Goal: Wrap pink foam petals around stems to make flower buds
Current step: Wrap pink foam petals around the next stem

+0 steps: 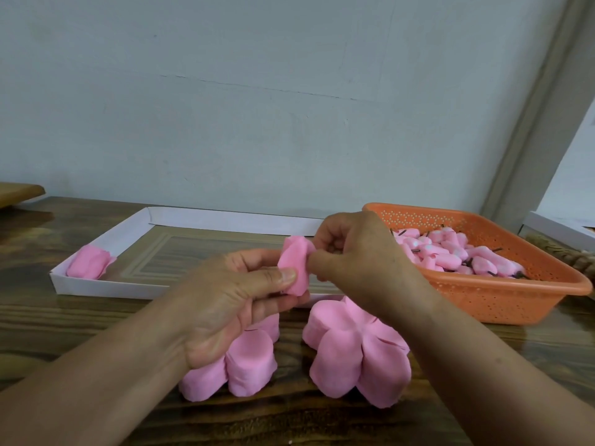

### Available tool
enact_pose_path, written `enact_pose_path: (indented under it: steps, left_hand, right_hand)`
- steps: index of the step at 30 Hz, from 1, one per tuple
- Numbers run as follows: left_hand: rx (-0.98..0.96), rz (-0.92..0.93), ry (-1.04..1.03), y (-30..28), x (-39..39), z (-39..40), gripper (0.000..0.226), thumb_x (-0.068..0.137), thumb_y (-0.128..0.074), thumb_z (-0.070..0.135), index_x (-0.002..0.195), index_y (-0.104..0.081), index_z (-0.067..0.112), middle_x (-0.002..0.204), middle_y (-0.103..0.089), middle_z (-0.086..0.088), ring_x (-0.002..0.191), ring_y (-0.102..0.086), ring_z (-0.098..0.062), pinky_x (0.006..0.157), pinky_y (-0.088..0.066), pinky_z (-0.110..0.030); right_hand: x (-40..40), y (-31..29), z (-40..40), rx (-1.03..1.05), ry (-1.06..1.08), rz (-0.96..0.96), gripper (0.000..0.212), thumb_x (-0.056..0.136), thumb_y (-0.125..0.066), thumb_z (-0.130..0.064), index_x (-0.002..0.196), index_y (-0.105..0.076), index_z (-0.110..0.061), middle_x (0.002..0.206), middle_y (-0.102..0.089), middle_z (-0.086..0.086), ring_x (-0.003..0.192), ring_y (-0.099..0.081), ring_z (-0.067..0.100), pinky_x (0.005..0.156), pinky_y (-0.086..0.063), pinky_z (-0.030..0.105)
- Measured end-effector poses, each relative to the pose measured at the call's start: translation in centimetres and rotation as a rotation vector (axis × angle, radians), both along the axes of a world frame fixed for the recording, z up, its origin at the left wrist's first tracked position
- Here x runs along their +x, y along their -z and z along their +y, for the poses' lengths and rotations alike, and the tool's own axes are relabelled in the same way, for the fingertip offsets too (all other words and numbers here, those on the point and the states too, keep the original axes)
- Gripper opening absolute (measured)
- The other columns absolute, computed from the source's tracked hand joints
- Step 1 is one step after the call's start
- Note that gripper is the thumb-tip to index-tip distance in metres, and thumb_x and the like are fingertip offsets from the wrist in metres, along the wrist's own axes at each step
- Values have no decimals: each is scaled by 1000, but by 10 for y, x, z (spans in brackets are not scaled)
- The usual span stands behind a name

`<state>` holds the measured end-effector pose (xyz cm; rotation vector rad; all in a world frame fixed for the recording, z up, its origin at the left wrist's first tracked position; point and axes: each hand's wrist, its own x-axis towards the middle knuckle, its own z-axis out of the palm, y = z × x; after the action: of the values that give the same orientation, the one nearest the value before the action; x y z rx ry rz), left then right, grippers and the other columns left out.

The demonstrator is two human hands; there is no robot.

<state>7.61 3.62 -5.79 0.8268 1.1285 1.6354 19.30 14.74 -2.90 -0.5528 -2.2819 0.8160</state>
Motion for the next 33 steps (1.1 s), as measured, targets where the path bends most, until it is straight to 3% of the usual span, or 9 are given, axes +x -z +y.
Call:
enact_pose_path:
  steps: [4,9,13,17,19,22,27,30,33]
  left_hand:
    - [5,3,0,-1,0,0,22,59,-66,4,77,-78,5,81,-74,-14,70,-73,-21,58,-55,-20]
    - [5,0,-55,1,-1,2,27,57,-67,4,83,-74,2,82,-74,-16,70,-72,-19,58,-56,-20]
    - [26,21,-107,1,-2,2,35,55,-70,5,90,-72,2,77,-73,-13,68,-71,-16,58,-56,-20]
    - [3,178,-176,1,-1,0,41,44,-76,15,85,-71,9,77,-73,-12,67,-71,-17,54,-54,-22]
    - [-34,320,-231,1,-1,-1,47,39,-78,24,84,-68,13,78,-72,-8,69,-71,-18,55,-53,-25]
    - [-68,474,-299,2,-1,-1,41,49,-82,22,86,-65,15,75,-70,-3,66,-69,-16,55,-54,-26]
    - [-78,516,-285,3,-1,0,26,62,-82,9,82,-66,17,77,-69,-5,62,-67,-11,53,-54,-23]
    - [-71,519,-235,3,0,-2,27,52,-84,20,72,-67,26,77,-69,-2,62,-67,-11,54,-52,-22]
    - [-58,519,-208,3,0,-3,41,33,-79,39,72,-67,30,77,-70,-2,63,-67,-12,56,-52,-23]
  right_hand:
    - [1,-1,-1,-102,-35,21,20,71,-63,-1,56,-56,-11,44,-50,-6,43,-41,8,43,-33,18]
    - [1,-2,-4,-149,-84,30,13,72,-62,-6,59,-62,-6,52,-60,5,51,-47,10,47,-36,21]
    - [1,-2,-8,-158,-95,53,16,72,-70,-12,60,-62,-5,65,-60,24,54,-43,13,51,-34,26]
    - [-3,1,-8,-201,-111,77,19,72,-74,-10,61,-61,-1,70,-62,29,60,-50,23,59,-45,47]
    - [-3,3,-7,-225,-126,66,20,73,-76,-11,66,-62,2,71,-62,30,61,-50,24,62,-47,50]
    - [-4,5,-6,-231,-153,57,19,72,-78,-12,68,-64,-1,70,-60,29,61,-50,22,63,-44,42]
    - [-4,6,-3,-316,-195,85,17,73,-75,-2,63,-63,-8,54,-59,6,46,-54,12,50,-48,23]
    - [-3,5,-2,-359,-219,84,17,76,-72,-1,63,-63,-8,53,-61,8,44,-54,12,50,-49,23]
    - [-2,4,-1,-329,-226,67,13,78,-70,-1,66,-64,-3,57,-61,11,47,-54,13,53,-48,24]
